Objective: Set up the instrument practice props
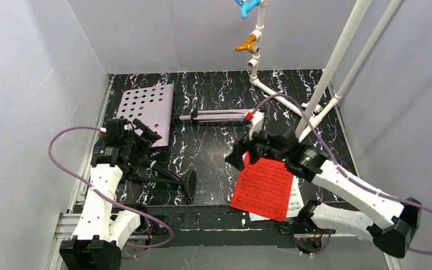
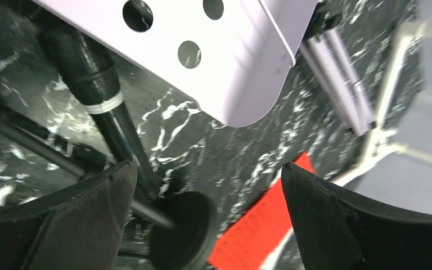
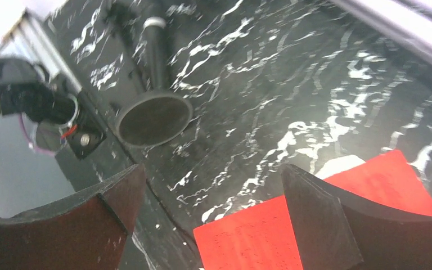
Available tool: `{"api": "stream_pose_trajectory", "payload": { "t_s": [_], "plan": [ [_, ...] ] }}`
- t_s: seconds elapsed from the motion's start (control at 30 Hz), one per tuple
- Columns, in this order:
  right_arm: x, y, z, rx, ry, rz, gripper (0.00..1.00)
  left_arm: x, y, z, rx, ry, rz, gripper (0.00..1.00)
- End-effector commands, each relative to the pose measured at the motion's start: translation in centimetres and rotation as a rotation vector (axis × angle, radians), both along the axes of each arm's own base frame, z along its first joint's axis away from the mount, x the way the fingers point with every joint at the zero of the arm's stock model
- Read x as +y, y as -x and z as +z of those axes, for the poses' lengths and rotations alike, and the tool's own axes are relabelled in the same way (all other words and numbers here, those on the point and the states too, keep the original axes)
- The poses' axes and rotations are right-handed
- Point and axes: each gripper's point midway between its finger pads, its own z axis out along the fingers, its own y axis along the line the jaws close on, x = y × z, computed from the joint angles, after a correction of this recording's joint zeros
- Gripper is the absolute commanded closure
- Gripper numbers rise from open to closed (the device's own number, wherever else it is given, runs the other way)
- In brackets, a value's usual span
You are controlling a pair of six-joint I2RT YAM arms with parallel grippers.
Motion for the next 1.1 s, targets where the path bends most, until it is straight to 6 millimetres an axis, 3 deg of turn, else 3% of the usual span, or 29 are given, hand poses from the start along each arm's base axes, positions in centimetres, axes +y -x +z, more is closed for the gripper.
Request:
{"api": "stream_pose_trajectory", "payload": {
  "t_s": [0.0,0.1,0.23,0.33,0.43,0.53,0.63,0.73,0.83,0.97,1.07],
  "plan": [
    [4.8,0.6,2.4,-0.139,-0.022,0.07,0.0,-0.2,-1.2,1.0,-0.057,0.251,0.27,0.0],
    [7.4,1.6,2.8,-0.155,-0.04,0.131,0.0,0.2,-2.5,0.2,-0.064,0.322,0.363,0.0],
    [8.9,2.0,3.4,-0.173,-0.062,0.161,0.0,0.7,-3.8,-1.2,-0.075,0.41,0.485,0.0],
    [8.4,1.8,3.3,-0.19,-0.053,0.139,0.0,1.0,-4.6,-3.9,-0.083,0.488,0.582,0.0],
    [7.7,1.6,2.9,-0.19,-0.039,0.11,0.0,1.4,-7.2,-4.0,-0.271,0.485,0.518,0.0],
    [7.3,1.4,2.9,-0.191,-0.029,0.089,0.0,2.3,-6.9,-5.2,-0.274,0.399,0.515,0.0],
    [7.2,1.1,3.2,-0.194,-0.025,0.07,0.0,3.7,-7.5,-6.1,-0.321,0.323,0.537,0.17],
    [7.1,1.0,3.6,-0.2,-0.032,0.065,0.0,3.6,-7.8,-6.3,-0.337,0.328,0.529,0.23],
    [7.0,1.0,3.8,-0.201,-0.04,0.058,0.0,3.8,-8.1,-6.4,-0.359,0.327,0.536,0.38],
    [6.9,1.1,3.4,-0.191,-0.032,0.056,0.0,4.1,-8.6,-6.2,-0.388,0.325,0.553,0.48],
    [6.7,1.1,3.1,-0.186,-0.024,0.05,0.0,4.2,-9.0,-6.1,-0.402,0.34,0.56,0.5]
  ]
}}
